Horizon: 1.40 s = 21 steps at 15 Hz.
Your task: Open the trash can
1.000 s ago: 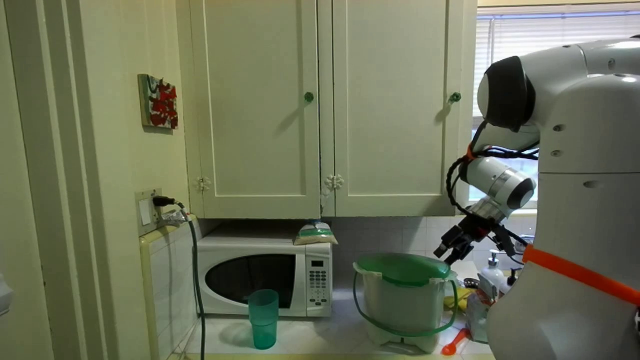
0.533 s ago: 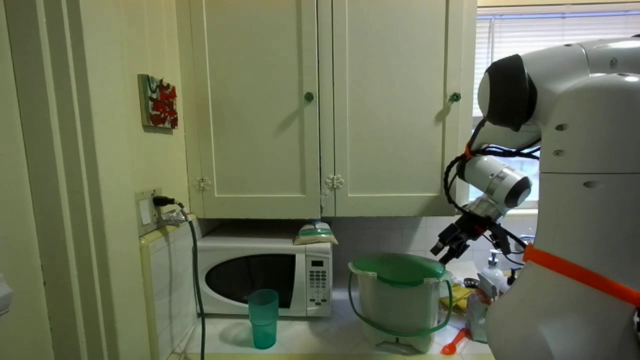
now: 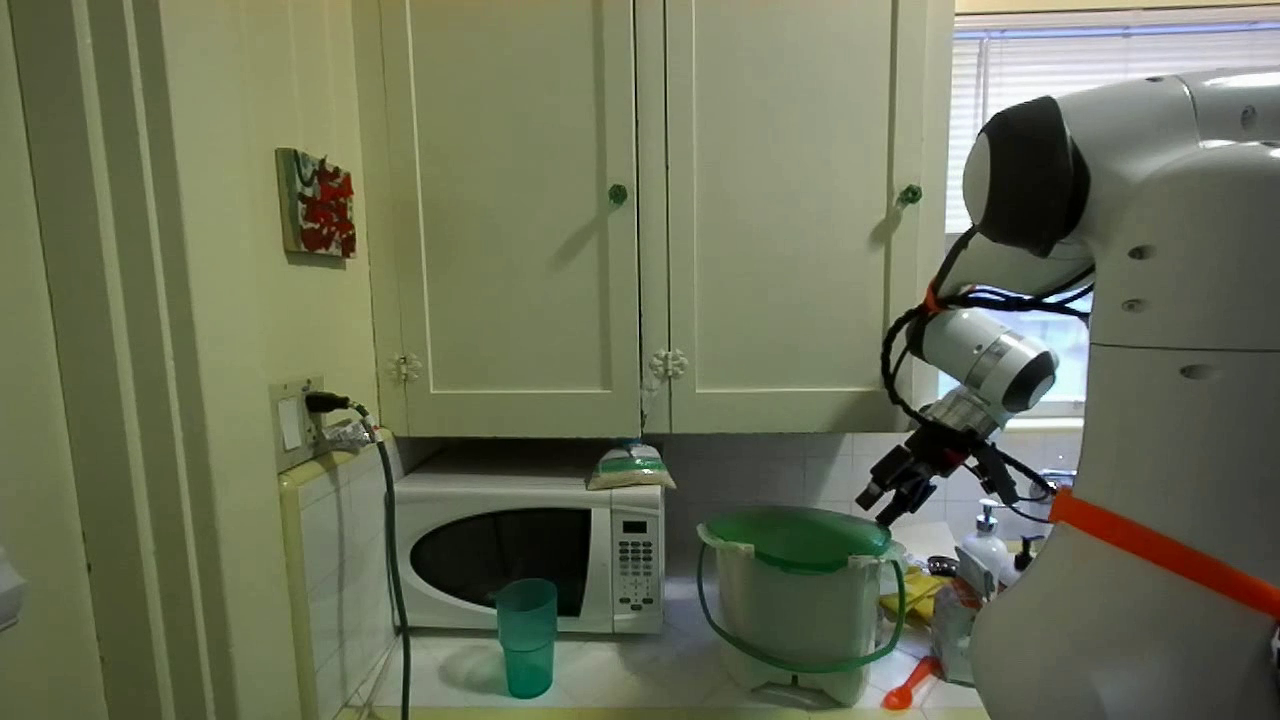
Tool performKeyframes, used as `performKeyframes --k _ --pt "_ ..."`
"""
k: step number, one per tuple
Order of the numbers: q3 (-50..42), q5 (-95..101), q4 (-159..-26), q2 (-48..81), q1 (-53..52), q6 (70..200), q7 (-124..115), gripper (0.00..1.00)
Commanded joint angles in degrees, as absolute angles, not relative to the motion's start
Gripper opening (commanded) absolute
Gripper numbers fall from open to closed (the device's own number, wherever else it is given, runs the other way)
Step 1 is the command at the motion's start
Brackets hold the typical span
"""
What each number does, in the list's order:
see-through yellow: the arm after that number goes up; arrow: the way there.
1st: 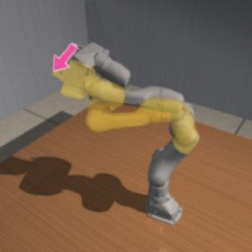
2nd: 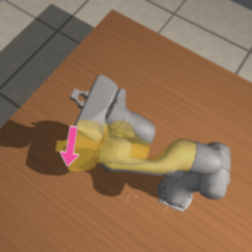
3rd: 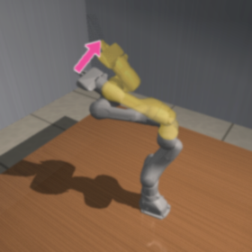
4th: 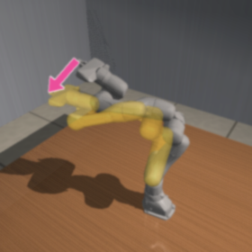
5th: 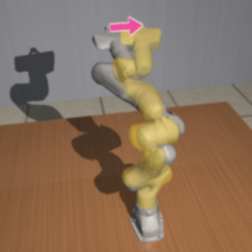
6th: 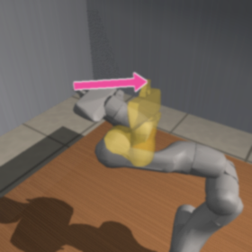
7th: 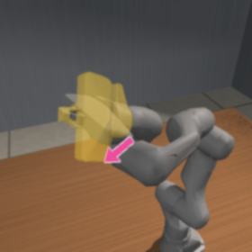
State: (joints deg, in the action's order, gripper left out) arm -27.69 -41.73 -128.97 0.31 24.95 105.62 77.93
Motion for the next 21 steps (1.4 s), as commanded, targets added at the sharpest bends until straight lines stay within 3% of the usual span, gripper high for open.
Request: performKeyframes --k 1,10,21 --pt "-26.26 -40.49 -130.42 -2.78 24.74 109.12 76.48 1.00" --pt "-25.62 -38.33 -131.77 -1.36 24.70 115.37 75.89 1.00" --pt "-25.86 -42.67 -131.13 0.58 25.36 110.56 77.53 1.00"
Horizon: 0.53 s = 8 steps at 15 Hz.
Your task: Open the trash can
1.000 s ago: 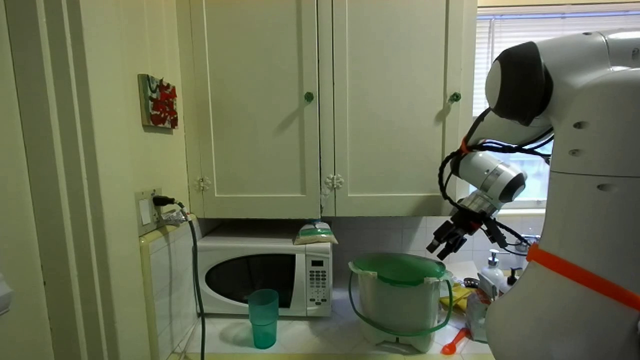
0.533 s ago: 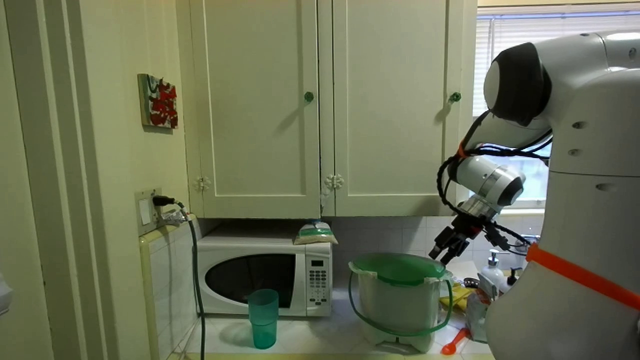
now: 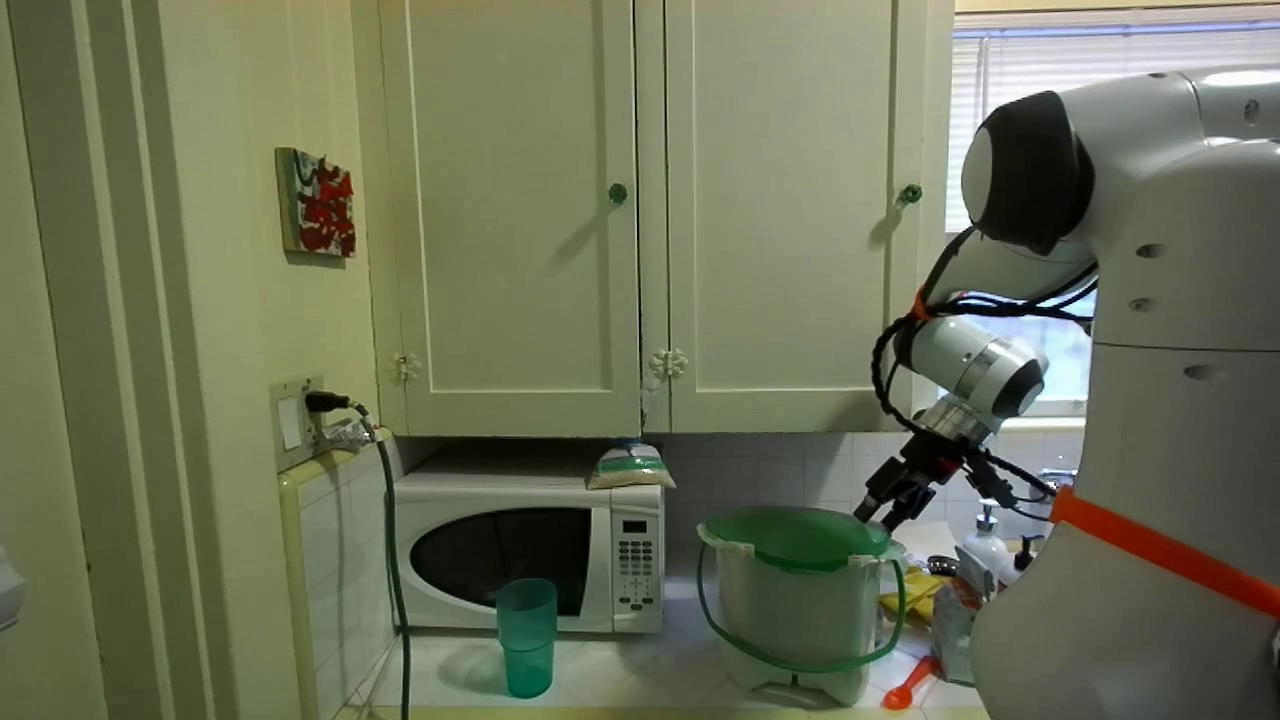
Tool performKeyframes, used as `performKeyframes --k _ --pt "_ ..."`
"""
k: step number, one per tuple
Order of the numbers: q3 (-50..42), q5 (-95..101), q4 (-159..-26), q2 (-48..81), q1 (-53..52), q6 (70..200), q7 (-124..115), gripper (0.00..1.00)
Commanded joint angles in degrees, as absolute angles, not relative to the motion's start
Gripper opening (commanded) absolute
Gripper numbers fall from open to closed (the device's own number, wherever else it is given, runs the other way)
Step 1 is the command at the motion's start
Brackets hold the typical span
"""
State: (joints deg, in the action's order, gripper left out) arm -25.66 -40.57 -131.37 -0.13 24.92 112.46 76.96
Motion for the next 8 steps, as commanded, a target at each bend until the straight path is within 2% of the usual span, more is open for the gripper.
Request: performKeyframes --k 1,8 --pt "-25.88 -43.26 -131.07 0.70 25.40 110.14 77.55 1.00" --pt "-26.03 -46.47 -130.75 1.46 25.61 107.81 76.63 1.00"
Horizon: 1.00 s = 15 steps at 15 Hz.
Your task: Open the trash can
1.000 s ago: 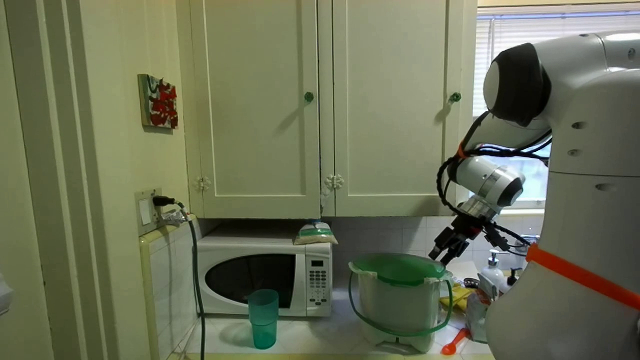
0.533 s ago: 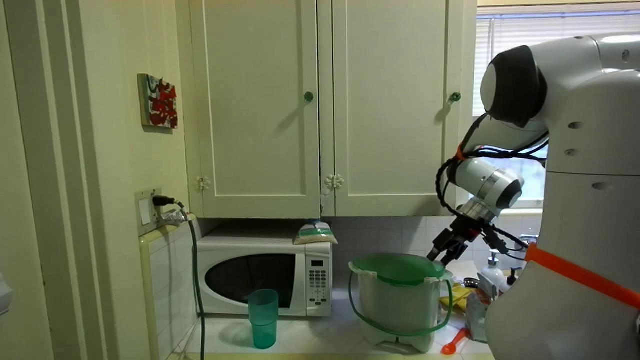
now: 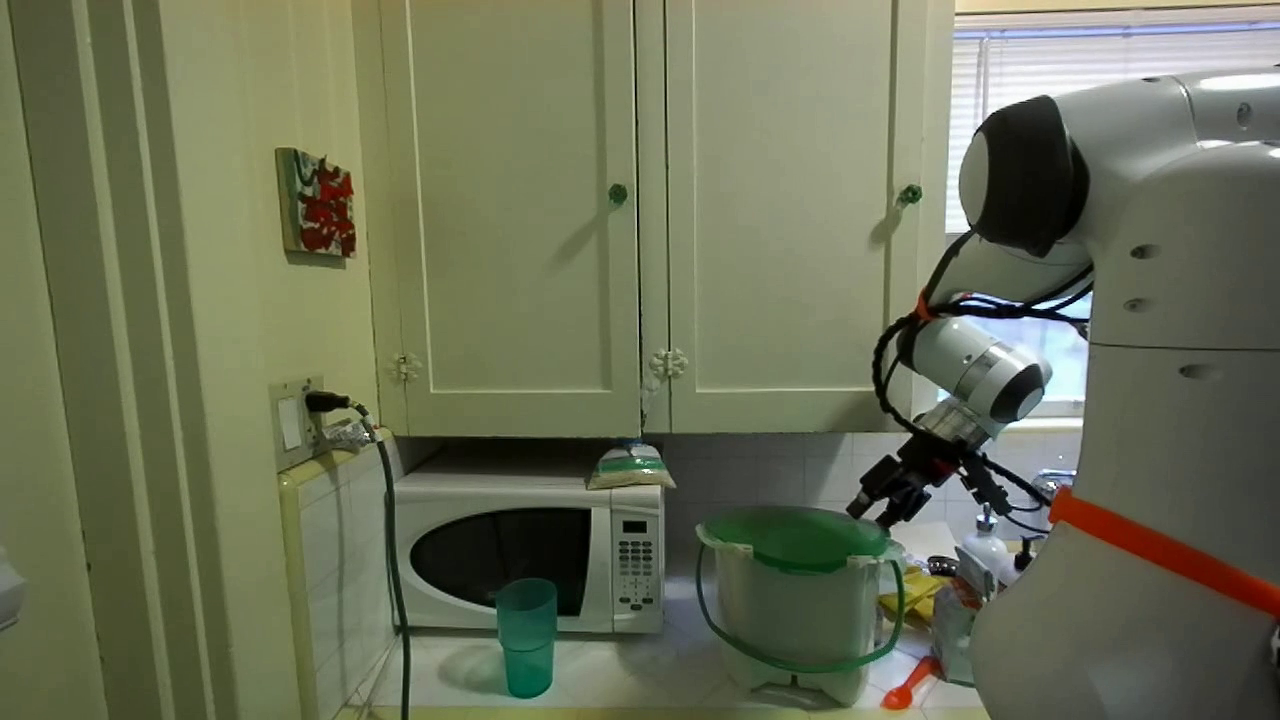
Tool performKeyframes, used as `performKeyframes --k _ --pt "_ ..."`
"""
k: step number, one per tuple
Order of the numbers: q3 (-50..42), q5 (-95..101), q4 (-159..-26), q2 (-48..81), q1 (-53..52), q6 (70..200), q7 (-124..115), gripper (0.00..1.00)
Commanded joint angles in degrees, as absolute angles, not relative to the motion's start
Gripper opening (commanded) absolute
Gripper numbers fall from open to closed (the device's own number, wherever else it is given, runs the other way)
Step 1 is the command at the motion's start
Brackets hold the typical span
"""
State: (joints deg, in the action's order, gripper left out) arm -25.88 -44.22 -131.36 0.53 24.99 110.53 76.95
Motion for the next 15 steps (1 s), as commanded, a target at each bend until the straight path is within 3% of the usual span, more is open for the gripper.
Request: performKeyframes --k 1,15 --pt "-26.05 -46.78 -130.69 1.37 25.65 107.32 76.35 1.00" --pt "-26.23 -48.74 -129.94 -0.68 25.86 102.38 74.33 1.00"
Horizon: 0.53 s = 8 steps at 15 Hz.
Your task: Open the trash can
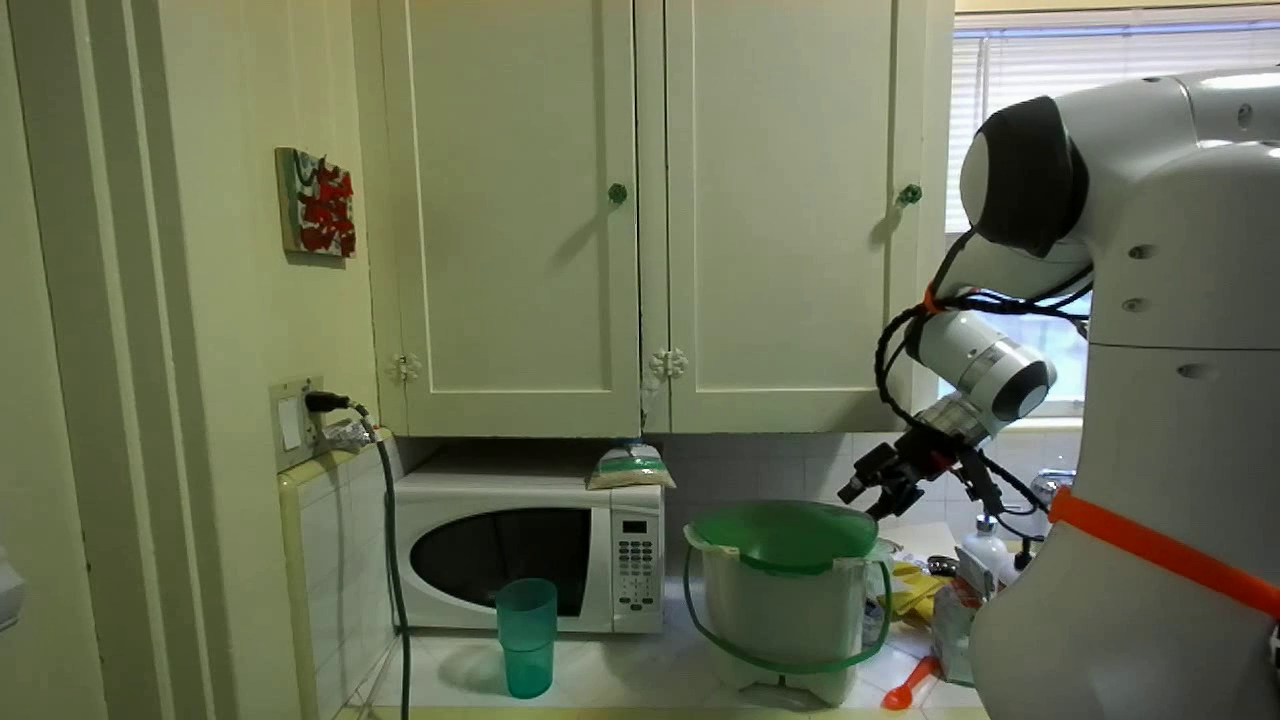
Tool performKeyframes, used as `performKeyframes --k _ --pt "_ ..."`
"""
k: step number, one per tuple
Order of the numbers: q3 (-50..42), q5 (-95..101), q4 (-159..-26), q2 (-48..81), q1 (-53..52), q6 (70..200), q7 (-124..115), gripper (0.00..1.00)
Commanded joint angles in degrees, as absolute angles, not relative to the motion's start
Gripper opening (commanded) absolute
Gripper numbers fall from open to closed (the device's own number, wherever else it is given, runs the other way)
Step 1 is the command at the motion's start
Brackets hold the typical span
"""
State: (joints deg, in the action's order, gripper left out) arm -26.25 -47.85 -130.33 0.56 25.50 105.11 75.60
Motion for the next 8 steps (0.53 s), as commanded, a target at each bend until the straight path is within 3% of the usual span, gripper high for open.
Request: performKeyframes --k 1,8 --pt "-26.21 -48.56 -129.98 -1.08 25.81 102.47 74.07 1.00" --pt "-26.50 -47.00 -129.01 -4.52 25.58 97.69 71.20 1.00"
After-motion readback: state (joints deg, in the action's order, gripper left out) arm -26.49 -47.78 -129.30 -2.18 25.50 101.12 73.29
